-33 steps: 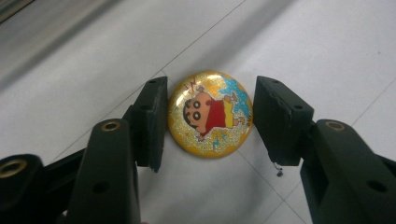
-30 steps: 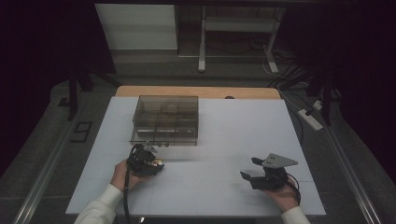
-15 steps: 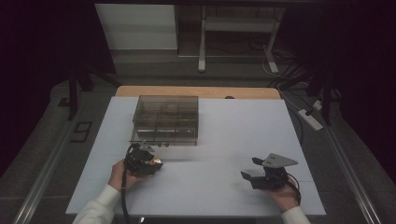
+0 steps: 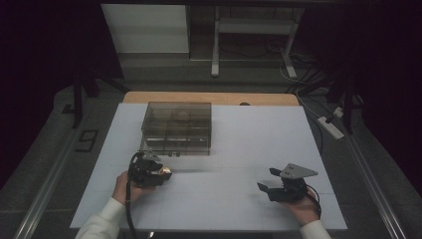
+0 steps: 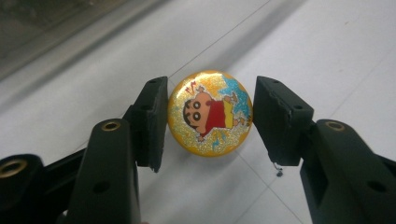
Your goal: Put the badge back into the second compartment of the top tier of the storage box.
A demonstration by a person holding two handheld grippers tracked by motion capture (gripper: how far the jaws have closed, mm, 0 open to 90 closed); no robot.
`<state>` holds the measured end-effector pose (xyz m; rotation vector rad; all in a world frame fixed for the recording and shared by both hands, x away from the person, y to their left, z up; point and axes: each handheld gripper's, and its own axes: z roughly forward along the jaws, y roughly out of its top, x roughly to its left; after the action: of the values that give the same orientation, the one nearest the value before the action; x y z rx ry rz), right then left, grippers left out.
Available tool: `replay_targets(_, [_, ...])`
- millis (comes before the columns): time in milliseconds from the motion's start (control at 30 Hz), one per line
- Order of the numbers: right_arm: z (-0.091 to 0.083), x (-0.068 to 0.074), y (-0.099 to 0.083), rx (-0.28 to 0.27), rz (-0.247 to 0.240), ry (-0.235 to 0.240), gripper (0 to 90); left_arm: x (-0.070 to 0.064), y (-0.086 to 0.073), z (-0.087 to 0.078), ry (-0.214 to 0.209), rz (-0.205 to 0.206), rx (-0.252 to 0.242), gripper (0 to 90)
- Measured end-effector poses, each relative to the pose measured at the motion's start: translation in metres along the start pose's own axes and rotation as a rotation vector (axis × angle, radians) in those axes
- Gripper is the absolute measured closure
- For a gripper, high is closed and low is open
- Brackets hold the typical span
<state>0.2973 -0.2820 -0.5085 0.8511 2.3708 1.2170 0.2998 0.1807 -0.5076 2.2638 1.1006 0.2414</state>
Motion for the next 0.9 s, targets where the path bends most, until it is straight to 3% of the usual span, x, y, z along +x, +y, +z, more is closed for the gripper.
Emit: replay_targets(900, [0.001, 0.000, -0.001, 0.008, -0.002, -0.003, 26.2, -0.004, 0.000, -0.024, -0.009, 0.002, -0.091, 46.8])
